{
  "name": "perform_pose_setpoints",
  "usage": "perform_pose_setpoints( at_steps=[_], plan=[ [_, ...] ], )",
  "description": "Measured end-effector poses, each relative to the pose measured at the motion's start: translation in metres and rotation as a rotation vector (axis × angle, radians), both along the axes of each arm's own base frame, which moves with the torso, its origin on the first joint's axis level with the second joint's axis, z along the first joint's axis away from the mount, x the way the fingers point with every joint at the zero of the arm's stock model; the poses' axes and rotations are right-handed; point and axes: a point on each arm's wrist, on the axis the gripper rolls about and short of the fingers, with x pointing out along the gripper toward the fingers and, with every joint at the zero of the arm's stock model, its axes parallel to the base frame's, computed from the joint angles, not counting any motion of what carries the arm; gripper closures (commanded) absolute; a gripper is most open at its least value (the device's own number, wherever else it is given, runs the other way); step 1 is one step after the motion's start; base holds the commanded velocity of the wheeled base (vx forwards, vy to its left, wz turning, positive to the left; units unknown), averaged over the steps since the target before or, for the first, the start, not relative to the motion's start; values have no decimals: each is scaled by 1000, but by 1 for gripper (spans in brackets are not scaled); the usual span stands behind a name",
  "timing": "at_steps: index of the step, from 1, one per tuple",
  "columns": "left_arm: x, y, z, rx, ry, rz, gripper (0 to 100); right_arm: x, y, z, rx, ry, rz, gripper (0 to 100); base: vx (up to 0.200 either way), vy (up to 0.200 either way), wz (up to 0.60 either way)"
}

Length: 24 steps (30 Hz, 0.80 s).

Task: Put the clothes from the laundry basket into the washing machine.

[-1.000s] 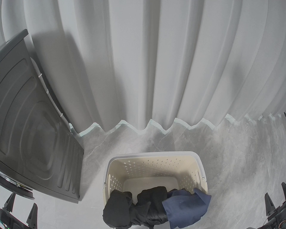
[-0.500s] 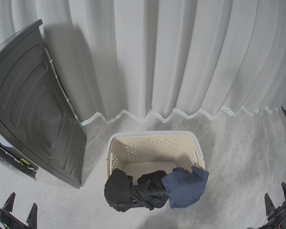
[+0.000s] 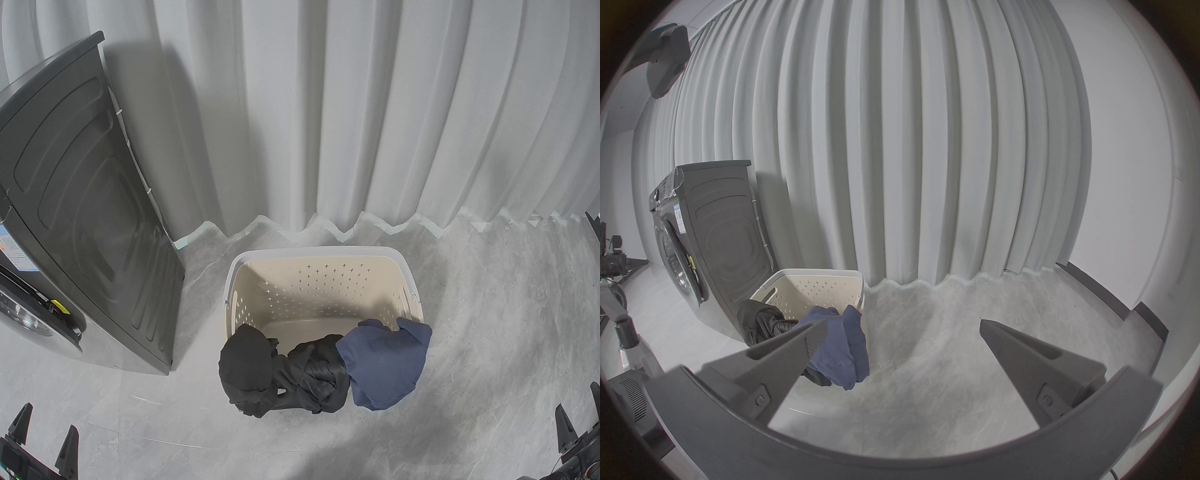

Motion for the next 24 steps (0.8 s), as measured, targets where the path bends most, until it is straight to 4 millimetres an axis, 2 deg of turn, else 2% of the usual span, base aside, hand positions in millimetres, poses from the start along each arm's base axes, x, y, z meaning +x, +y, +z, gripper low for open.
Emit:
perform_pose_setpoints(
  at_steps=[24],
  plan=[
    [0,0,0,0,1,0,0,0,0,0,0,0,-3,0,0,200,0]
  ],
)
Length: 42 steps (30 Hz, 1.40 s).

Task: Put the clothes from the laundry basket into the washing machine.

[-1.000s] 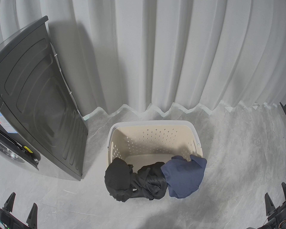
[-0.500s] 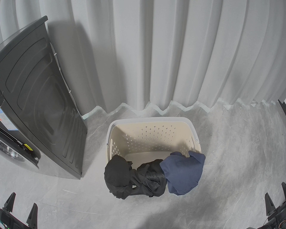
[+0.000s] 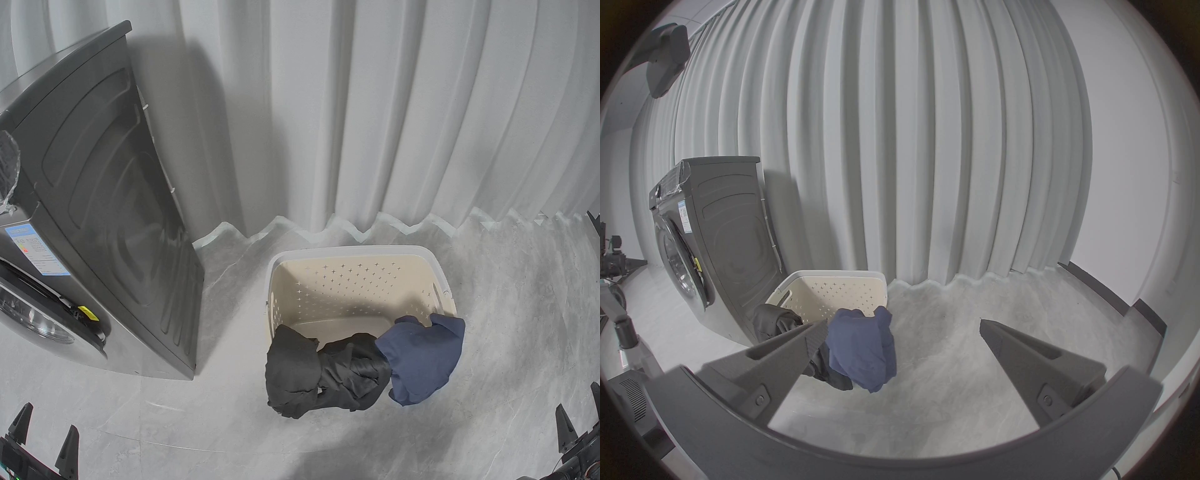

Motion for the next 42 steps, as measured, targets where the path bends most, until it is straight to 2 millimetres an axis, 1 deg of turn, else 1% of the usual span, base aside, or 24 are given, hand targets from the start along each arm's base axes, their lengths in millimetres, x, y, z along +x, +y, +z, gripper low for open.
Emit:
perform_pose_setpoints(
  at_steps=[20,26,32,38,42],
  plan=[
    [0,0,0,0,-1,-1,0,0,0,0,0,1,1,0,0,200,0],
    [0,0,0,-3,-1,0,0,0,0,0,0,0,2,0,0,0,0],
    [0,0,0,-4,-1,0,0,0,0,0,0,0,2,0,-200,0,0],
    [0,0,0,-4,0,0,0,0,0,0,0,0,2,0,0,0,0],
    [0,0,0,-4,0,0,0,0,0,0,0,0,3,0,0,200,0]
  ],
)
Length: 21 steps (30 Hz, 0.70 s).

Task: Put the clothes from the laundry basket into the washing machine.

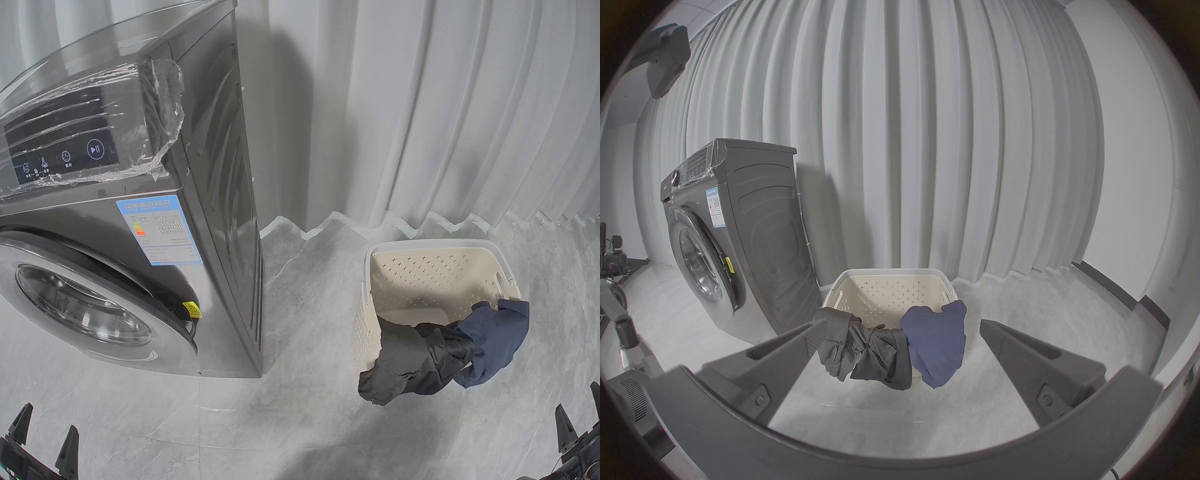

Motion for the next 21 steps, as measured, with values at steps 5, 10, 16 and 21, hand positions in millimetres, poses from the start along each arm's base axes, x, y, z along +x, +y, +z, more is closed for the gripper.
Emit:
perform_pose_setpoints(
  at_steps=[5,10,16,21],
  plan=[
    [0,0,0,0,-1,-1,0,0,0,0,0,0,-1,0,0,200,0],
    [0,0,0,0,-1,0,0,0,0,0,0,0,-1,0,0,200,0],
    [0,0,0,0,-1,-1,0,0,0,0,0,0,-1,0,0,200,0],
    [0,0,0,0,-1,0,0,0,0,0,0,0,0,0,0,200,0]
  ],
)
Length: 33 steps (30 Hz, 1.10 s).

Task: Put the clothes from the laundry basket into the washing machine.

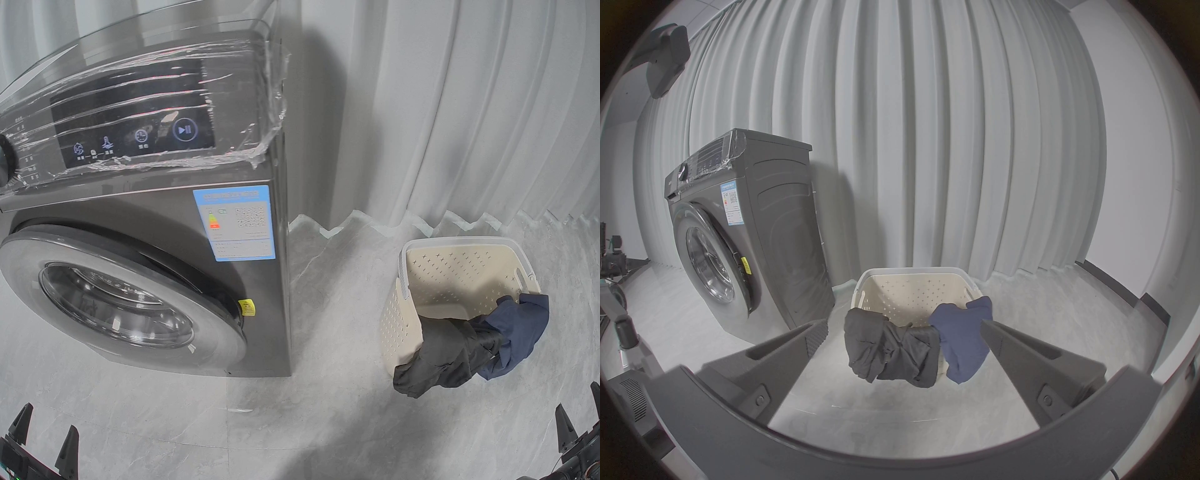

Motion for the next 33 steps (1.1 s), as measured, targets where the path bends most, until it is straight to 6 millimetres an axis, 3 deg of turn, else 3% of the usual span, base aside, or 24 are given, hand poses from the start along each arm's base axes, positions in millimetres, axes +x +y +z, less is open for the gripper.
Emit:
perform_pose_setpoints(
  at_steps=[5,17,33],
  plan=[
    [0,0,0,0,0,0,0,0,0,0,0,0,-1,0,0,200,0],
    [0,0,0,0,0,0,0,0,0,0,0,0,-1,0,0,0,0],
    [0,0,0,0,0,0,0,0,0,0,0,0,-3,0,0,200,0]
  ],
)
